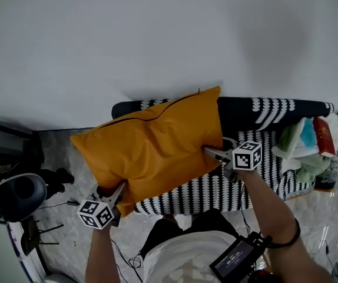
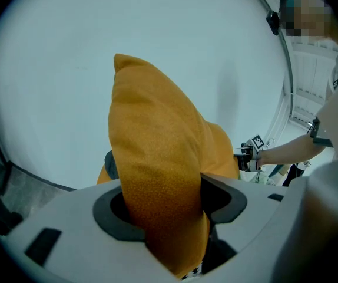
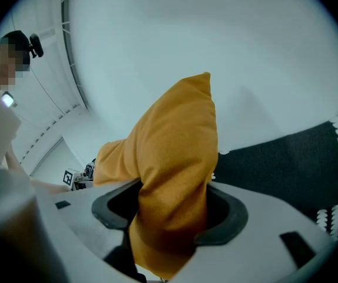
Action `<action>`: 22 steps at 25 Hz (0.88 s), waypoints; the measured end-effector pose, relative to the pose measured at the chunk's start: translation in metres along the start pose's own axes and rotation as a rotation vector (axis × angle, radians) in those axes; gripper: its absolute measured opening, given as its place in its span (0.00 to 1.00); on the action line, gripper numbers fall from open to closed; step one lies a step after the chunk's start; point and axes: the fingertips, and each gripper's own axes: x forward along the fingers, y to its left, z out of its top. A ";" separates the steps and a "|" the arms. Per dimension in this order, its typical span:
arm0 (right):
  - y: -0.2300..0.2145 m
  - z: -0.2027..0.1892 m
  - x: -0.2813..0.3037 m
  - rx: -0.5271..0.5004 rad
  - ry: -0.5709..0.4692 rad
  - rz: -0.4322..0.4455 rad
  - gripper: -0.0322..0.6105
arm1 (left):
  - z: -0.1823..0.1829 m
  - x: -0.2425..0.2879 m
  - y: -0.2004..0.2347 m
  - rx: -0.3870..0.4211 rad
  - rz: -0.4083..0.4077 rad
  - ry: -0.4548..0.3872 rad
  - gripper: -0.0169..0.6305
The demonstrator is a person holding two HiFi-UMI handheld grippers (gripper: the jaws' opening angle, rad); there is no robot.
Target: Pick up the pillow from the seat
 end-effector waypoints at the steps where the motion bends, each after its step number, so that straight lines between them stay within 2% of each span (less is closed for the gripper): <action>1: 0.001 0.000 -0.008 -0.005 0.000 -0.002 0.49 | 0.001 -0.003 -0.006 0.002 -0.002 -0.003 0.45; 6: 0.015 0.052 -0.009 -0.092 -0.066 0.037 0.49 | 0.043 -0.009 -0.011 0.055 0.013 -0.076 0.45; 14: 0.035 0.108 -0.042 -0.175 -0.152 0.076 0.49 | 0.097 -0.021 -0.048 0.137 0.041 -0.174 0.45; 22: 0.084 0.161 -0.077 -0.313 -0.265 0.072 0.49 | 0.145 -0.049 -0.067 0.220 0.026 -0.310 0.45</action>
